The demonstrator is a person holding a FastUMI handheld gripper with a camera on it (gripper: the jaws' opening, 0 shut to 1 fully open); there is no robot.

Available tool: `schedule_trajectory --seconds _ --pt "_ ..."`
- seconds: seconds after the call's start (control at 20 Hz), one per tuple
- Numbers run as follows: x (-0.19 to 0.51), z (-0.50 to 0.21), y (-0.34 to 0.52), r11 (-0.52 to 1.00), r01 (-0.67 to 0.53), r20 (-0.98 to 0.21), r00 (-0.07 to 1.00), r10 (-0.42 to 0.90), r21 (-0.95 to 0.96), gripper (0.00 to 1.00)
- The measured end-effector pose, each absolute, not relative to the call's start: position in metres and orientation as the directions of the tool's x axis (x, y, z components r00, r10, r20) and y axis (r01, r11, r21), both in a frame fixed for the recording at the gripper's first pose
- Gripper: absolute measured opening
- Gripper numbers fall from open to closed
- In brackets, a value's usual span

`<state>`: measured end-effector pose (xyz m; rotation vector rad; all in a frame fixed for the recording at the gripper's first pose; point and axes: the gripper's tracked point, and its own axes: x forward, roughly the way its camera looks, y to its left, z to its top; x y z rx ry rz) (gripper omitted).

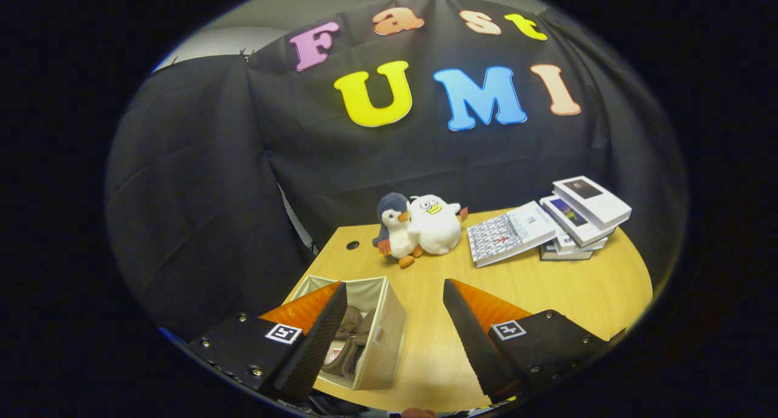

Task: Open the storage box then place both shoes into the box .Put the left shoe in first, then the right shoe, with the right side of both shoes facing outward in a uniform manner.

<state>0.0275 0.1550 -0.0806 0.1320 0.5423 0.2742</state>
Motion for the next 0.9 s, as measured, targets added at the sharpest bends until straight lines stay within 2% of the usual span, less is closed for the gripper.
schedule_trajectory --seconds 0.2,0.35,0.65,0.9 --pt "0.025 -0.036 0.110 0.966 -0.234 -0.353 0.900 0.256 0.107 0.97" --pt "0.020 -0.014 0.065 0.984 -0.176 -0.280 0.944 0.172 0.011 0.97" --pt "0.010 0.006 0.011 0.991 -0.121 -0.211 0.972 0.107 -0.058 0.97" --pt "0.009 0.008 -0.015 0.994 -0.102 -0.191 0.977 0.094 -0.036 0.97"
